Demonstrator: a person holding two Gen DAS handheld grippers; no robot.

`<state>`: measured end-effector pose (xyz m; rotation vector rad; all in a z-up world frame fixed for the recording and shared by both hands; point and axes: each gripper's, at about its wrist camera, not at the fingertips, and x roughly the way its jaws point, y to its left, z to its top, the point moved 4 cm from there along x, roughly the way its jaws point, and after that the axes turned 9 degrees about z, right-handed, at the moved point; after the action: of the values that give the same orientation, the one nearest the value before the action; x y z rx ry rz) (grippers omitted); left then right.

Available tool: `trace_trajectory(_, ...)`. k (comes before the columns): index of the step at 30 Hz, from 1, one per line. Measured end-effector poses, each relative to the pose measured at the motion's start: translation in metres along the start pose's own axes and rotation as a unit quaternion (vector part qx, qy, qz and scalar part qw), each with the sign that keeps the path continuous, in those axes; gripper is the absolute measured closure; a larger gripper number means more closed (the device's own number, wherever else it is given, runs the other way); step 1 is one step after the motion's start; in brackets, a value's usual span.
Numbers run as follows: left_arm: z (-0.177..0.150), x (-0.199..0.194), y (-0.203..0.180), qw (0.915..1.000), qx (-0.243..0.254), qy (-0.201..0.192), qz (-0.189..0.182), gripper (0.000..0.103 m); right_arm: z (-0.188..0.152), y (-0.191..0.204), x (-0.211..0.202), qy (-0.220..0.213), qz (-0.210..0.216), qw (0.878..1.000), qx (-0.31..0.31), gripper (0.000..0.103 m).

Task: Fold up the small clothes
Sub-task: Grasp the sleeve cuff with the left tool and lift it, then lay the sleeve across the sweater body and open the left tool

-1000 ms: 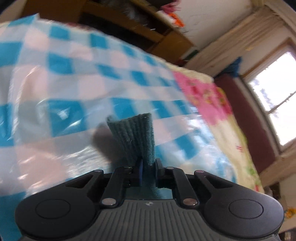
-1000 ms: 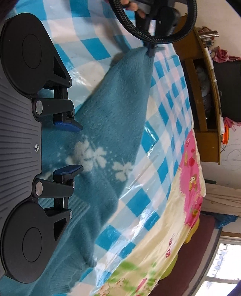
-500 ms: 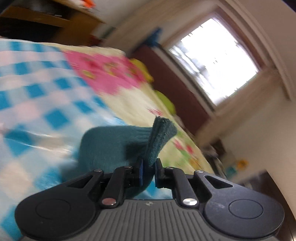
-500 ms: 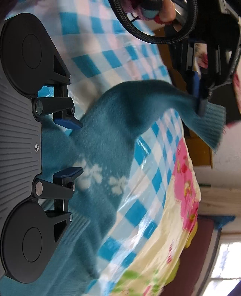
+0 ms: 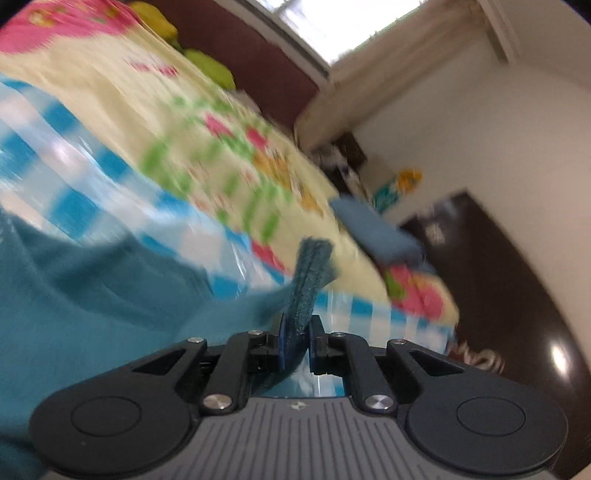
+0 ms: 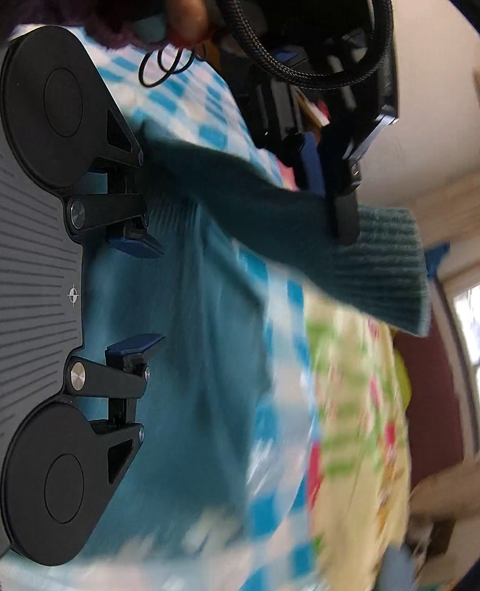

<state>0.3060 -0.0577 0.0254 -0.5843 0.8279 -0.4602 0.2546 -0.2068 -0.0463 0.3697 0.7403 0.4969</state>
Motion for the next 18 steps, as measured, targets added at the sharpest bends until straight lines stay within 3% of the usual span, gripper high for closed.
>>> trace_trajectory(4, -0.04, 0.04, -0.017, 0.9968, 0.045, 0.057, 0.034, 0.079, -0.011, -0.045, -0.031, -0.008, -0.032, 0.998, 0.044, 0.058)
trace_trajectory(6, -0.056, 0.037, -0.018, 0.9967, 0.029, 0.074, 0.017, 0.077, -0.015, -0.063, -0.045, -0.013, -0.031, 0.997, 0.075, 0.057)
trace_trajectory(9, -0.063, 0.013, -0.012, 0.9978, 0.03, 0.058, 0.004, 0.069, -0.018, -0.08, -0.058, -0.023, -0.011, 0.993, 0.116, 0.051)
trace_trajectory(11, -0.063, -0.012, -0.008, 0.9983, 0.042, 0.04, 0.002, 0.057, -0.017, -0.084, -0.06, -0.028, 0.008, 0.99, 0.141, 0.05)
trace_trajectory(18, -0.052, -0.051, 0.049, 0.9931, 0.072, 0.001, 0.092, 0.054, -0.013, -0.091, -0.052, -0.032, 0.074, 0.969, 0.232, 0.049)
